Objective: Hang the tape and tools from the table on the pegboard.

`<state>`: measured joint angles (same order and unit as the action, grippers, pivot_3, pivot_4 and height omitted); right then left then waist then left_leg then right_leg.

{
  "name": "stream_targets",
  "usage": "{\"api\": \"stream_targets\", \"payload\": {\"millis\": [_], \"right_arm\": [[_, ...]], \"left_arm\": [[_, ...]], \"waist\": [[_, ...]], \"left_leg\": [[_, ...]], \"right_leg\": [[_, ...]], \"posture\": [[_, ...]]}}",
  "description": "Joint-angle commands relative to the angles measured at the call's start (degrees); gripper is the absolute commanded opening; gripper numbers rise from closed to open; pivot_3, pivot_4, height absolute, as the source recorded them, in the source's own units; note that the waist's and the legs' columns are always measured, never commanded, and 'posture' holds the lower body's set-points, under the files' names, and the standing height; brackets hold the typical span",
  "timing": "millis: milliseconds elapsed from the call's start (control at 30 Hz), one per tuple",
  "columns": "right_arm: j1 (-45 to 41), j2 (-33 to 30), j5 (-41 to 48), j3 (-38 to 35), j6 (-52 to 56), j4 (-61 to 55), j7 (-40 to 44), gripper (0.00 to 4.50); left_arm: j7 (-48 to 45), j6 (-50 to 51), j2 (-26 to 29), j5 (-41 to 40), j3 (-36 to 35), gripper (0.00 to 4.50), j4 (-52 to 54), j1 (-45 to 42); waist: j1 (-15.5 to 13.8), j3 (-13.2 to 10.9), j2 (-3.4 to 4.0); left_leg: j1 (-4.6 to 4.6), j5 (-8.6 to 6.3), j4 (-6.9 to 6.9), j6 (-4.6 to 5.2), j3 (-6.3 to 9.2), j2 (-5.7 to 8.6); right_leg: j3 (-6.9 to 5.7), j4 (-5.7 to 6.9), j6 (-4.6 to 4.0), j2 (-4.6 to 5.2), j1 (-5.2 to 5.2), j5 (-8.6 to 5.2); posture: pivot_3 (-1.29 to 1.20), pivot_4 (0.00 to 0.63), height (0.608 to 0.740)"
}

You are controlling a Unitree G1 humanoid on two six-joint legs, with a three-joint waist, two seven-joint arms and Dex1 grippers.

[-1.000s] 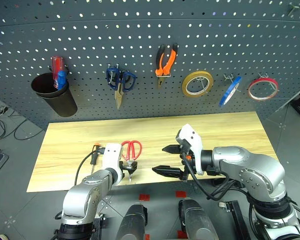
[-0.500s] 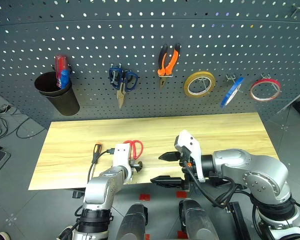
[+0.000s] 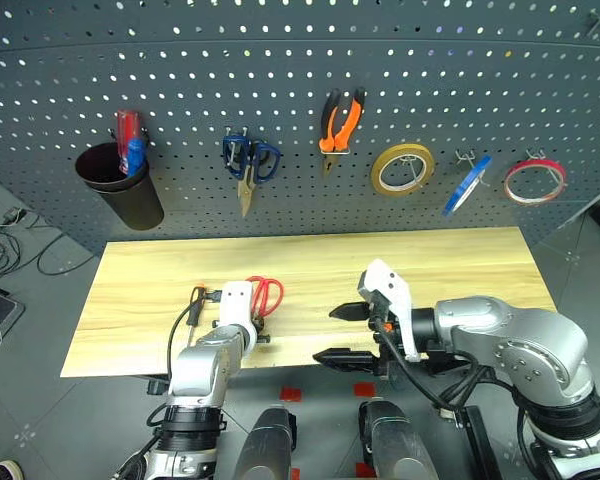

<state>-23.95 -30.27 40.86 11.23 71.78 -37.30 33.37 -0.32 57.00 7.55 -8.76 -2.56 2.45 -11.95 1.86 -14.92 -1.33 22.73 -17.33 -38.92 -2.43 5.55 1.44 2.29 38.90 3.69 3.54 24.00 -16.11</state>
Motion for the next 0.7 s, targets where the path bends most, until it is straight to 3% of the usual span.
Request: {"api": "stream_targets", "payload": {"millis": [33,300,500,700], "right_arm": [[-1.34,-2.58,-3.88,1.94,-3.93,-0.23,-0.43,4.5],[-4.83,-6.83,-7.56,5.12,-9.78,-3.35,1.97,4.5],[-9.75,-5.37,-6.19,3.09,-9.07,-4.3,1.32,4.5],[-9.93,-6.16,-6.21,1.29,-9.86,-4.26,1.63,4.5]], "left_arm": [[-1.16,0.42,-0.15,0.25,0.7,1.14,-2.61,1.8],[-3.27,-0.47,0.42,-0.72,-0.42,1.14,-0.92,2.8],[-7.18,-4.6,5.71,0.28,0.85,1.14,8.55,7.96],[-9.43,-17.81,12.57,4.09,0.48,1.14,18.05,15.09]], "waist": [[0.0,0.0,0.0],[0.02,0.01,0.02],[0.34,0.0,0.0],[0.18,-0.04,-0.04]], "left_leg": [[0.0,0.0,0.0,0.0,0.0,0.01],[0.0,0.01,0.01,-0.01,0.01,-0.01],[0.09,0.05,0.07,-0.08,0.07,-0.11],[0.17,0.01,0.08,-0.03,0.13,-0.12]], "right_leg": [[-0.01,0.0,0.0,0.01,0.0,0.0],[-0.03,-0.01,0.01,0.0,-0.01,0.0],[-0.06,-0.11,0.0,-0.04,0.08,0.0],[-0.12,-0.18,-0.01,0.22,0.1,0.0]], "posture": [[-0.04,0.286,0.74],[-0.05,0.275,0.74],[-0.05,0.266,0.74],[-0.04,0.257,0.74]]}}
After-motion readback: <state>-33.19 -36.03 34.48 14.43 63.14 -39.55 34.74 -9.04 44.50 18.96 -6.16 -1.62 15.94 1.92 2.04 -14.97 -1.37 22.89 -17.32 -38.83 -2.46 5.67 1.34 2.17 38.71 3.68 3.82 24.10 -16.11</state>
